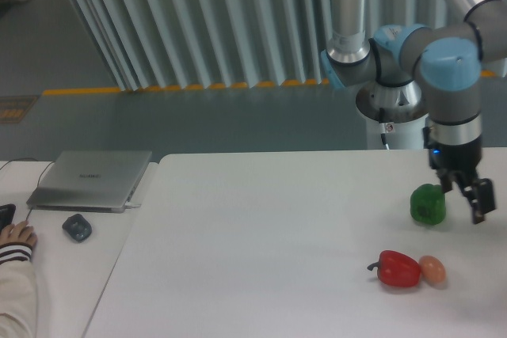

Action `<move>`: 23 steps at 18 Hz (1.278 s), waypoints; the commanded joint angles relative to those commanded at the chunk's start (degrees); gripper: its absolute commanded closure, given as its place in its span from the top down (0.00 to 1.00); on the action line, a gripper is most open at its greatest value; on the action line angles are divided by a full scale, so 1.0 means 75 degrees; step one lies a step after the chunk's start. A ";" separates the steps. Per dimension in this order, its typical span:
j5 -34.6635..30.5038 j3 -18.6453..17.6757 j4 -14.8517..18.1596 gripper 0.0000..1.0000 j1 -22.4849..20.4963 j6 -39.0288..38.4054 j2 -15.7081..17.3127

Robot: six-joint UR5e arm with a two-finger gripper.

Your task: Place the triangular bread on the table

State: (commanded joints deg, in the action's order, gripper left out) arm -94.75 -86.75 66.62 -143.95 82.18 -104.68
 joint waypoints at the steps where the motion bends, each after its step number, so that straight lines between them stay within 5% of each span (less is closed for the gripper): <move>1: 0.0012 0.0023 -0.0047 1.00 -0.0187 -0.0046 -0.0012; 4: 0.0024 0.0047 -0.0572 1.00 -0.0586 0.0059 -0.0163; 23: -0.0574 0.0913 -0.1430 1.00 -0.1723 -0.0023 -0.1499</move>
State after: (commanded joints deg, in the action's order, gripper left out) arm -99.05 -79.90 55.90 -156.88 82.00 -115.92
